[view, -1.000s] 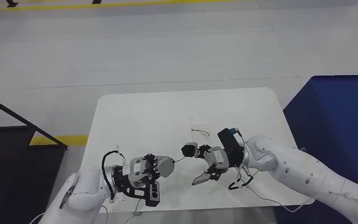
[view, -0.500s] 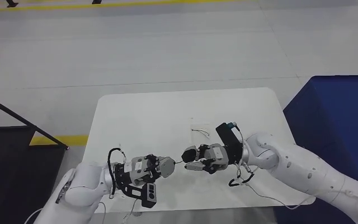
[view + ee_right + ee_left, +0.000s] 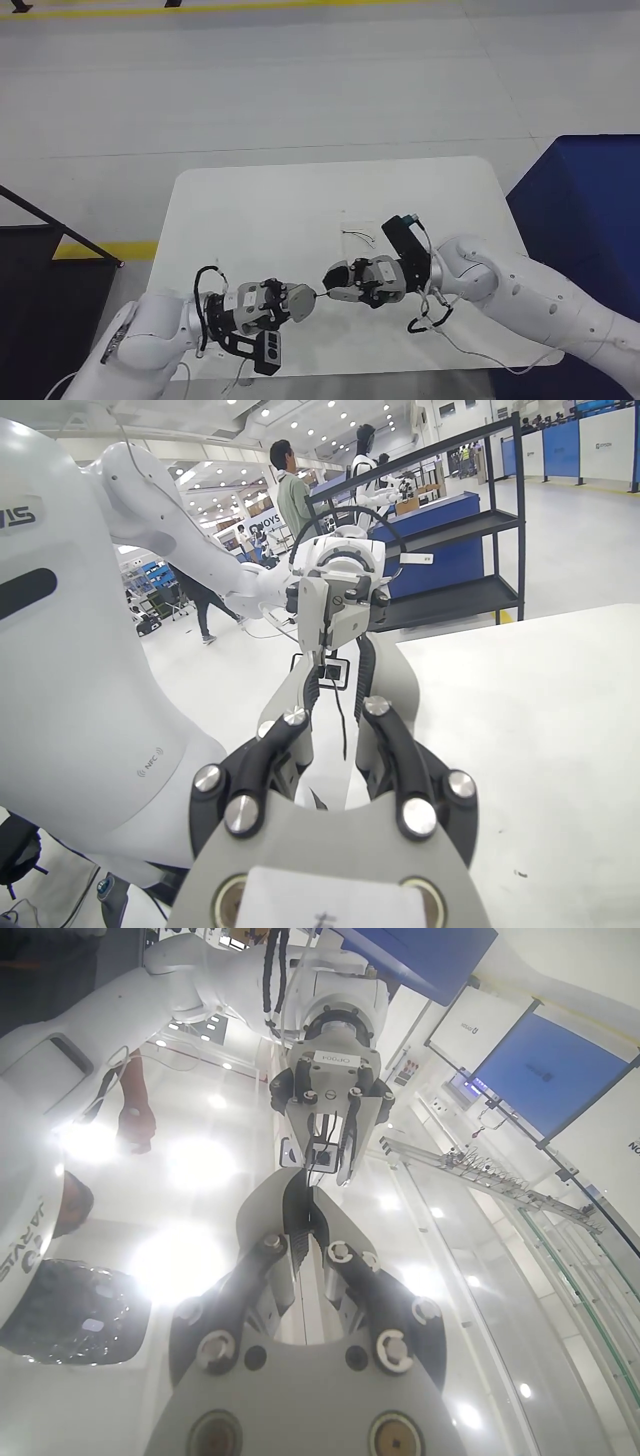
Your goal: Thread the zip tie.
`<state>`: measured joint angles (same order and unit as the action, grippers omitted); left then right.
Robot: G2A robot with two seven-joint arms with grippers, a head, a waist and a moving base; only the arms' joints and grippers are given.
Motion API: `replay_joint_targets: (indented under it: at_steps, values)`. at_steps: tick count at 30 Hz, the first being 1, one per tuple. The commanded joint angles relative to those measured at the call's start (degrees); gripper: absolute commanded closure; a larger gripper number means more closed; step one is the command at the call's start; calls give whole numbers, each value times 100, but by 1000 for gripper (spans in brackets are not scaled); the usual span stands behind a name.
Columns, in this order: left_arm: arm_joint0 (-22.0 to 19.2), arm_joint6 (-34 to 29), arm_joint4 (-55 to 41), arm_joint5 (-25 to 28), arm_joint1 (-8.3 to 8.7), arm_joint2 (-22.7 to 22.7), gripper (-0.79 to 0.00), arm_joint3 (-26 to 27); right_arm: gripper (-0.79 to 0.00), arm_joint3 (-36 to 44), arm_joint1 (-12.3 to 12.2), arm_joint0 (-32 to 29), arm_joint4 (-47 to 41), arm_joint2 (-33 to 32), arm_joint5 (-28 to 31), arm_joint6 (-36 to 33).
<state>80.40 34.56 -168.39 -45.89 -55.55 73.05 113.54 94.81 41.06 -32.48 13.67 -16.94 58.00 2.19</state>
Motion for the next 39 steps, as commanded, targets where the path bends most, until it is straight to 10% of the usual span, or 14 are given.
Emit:
replay_joint_targets:
  at_steps: [1, 7, 29, 31, 39]
  values:
    - [-29, 5, 13, 8, 0, -38, 0, -18, -132, 5, 15, 9, -85, -6, 0, -106]
    - [-96, -66, -13, 12, 0, -103, 0, -57, 0, 43, 54, -14, -409, -25, 0, -374]
    - [-93, -298, -101, -96, 39, -36, 0, -91, 0, 75, 141, -278, -980, -440, 0, -1057]
    - [-86, -336, -60, -145, 43, -16, -779, -75, 0, 88, 155, -304, -1092, -481, 0, -1102]
    - [85, -1262, -238, -553, 34, 386, -785, -260, 0, -25, 196, -488, -1874, -782, 0, -1023]
